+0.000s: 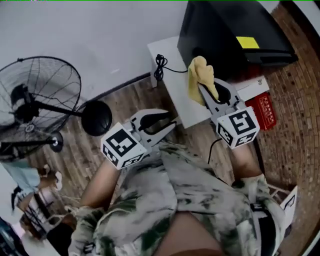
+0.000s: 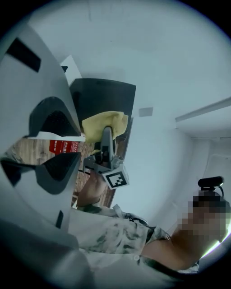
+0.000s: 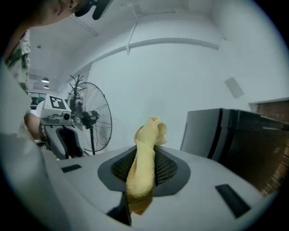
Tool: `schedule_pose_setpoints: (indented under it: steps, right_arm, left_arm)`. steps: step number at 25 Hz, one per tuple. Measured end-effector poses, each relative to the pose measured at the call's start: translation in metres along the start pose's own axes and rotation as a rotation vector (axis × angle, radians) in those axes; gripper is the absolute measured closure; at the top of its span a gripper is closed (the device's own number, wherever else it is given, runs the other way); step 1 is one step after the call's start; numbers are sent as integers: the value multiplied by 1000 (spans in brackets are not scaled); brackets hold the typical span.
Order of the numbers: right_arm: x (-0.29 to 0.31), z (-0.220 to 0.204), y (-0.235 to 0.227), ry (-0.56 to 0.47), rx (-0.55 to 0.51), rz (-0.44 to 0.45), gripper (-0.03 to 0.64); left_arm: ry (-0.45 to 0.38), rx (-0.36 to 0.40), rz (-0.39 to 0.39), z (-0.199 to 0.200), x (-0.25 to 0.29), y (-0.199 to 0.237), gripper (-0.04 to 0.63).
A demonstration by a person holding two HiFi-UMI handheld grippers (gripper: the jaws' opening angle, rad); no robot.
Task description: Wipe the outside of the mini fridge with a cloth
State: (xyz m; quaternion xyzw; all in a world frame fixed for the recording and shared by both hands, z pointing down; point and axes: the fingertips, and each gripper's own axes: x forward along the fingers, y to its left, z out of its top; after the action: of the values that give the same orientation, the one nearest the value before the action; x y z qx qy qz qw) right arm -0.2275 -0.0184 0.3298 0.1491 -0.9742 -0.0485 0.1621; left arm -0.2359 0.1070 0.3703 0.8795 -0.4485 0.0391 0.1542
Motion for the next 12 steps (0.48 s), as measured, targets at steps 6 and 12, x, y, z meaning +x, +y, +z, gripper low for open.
schedule_pose_setpoints:
  steps: [6, 12]
  right_arm:
    - [-15, 30, -25, 103, -138, -363, 520]
    - [-35, 62, -48, 235, -367, -614, 520]
  left_arm:
    - [37, 36, -227, -5, -53, 9, 483]
    - [63, 55, -345, -16, -85, 6, 483]
